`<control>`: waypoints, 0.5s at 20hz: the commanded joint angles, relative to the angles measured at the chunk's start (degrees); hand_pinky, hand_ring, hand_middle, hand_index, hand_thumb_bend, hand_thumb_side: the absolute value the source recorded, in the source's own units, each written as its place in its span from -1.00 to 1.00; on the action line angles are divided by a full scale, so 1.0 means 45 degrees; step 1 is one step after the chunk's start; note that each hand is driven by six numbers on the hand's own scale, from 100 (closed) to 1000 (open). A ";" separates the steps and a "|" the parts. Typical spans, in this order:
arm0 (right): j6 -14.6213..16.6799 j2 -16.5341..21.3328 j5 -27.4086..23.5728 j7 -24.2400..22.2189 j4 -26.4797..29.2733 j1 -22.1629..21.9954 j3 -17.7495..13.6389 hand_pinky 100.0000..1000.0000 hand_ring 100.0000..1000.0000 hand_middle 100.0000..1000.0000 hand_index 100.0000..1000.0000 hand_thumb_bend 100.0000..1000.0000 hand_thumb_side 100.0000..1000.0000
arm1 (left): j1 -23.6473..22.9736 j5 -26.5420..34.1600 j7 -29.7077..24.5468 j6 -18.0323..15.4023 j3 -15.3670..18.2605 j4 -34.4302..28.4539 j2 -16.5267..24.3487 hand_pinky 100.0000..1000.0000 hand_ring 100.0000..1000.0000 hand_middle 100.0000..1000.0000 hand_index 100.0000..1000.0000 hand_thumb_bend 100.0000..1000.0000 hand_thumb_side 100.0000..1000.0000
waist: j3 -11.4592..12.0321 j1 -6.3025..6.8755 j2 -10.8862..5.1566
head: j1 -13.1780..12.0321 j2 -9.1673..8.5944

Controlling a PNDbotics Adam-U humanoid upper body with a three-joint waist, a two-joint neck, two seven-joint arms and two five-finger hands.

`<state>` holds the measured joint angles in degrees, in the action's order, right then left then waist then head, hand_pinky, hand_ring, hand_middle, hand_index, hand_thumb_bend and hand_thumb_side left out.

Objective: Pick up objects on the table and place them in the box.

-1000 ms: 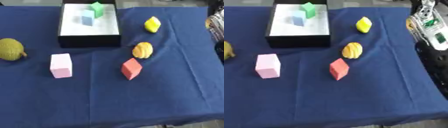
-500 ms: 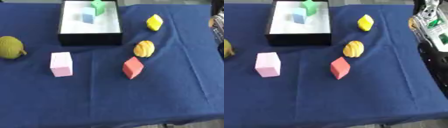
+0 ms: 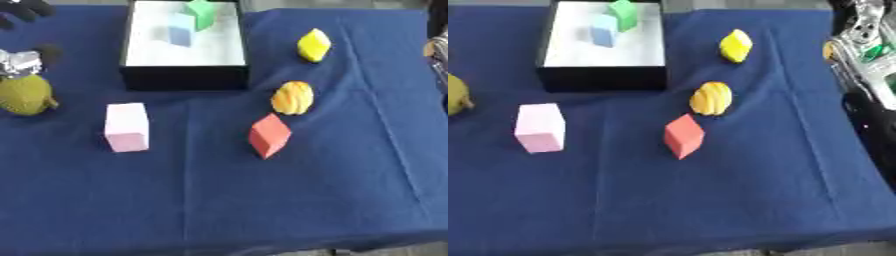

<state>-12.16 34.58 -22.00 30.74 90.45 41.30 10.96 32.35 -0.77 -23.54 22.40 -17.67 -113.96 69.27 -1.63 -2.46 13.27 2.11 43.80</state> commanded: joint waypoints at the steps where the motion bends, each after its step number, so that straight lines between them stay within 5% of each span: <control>1: 0.0002 0.0247 0.0078 -0.0034 0.0103 0.0165 -0.0059 0.87 0.52 0.53 0.75 -0.35 -0.04 | 0.0231 -0.0318 -0.0102 0.0038 -0.0109 -0.0141 0.0446 0.64 0.66 0.65 0.80 -0.50 0.01 | 0.0004 0.0224 -0.0004 | -0.0023 0.0071; 5: 0.0007 0.0215 0.0097 -0.0076 0.0077 0.0185 -0.0025 0.87 0.51 0.52 0.75 -0.35 -0.04 | 0.0649 -0.0354 -0.0429 0.0386 -0.0563 -0.0141 0.0087 0.64 0.67 0.64 0.76 -0.47 -0.02 | 0.0004 0.0222 -0.0040 | 0.0014 0.0071; 10: 0.0013 0.0175 0.0083 -0.0068 0.0048 0.0175 -0.0013 0.87 0.51 0.52 0.75 -0.35 -0.04 | 0.1252 -0.0114 -0.1289 0.1069 -0.1300 -0.0141 -0.0440 0.66 0.69 0.66 0.75 -0.48 -0.30 | 0.0010 0.0210 -0.0054 | 0.0034 0.0071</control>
<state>-12.22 34.51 -21.96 30.57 90.37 41.30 11.32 37.03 -1.72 -28.40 26.59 -23.39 -113.97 66.58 -1.60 -2.27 13.27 2.15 43.80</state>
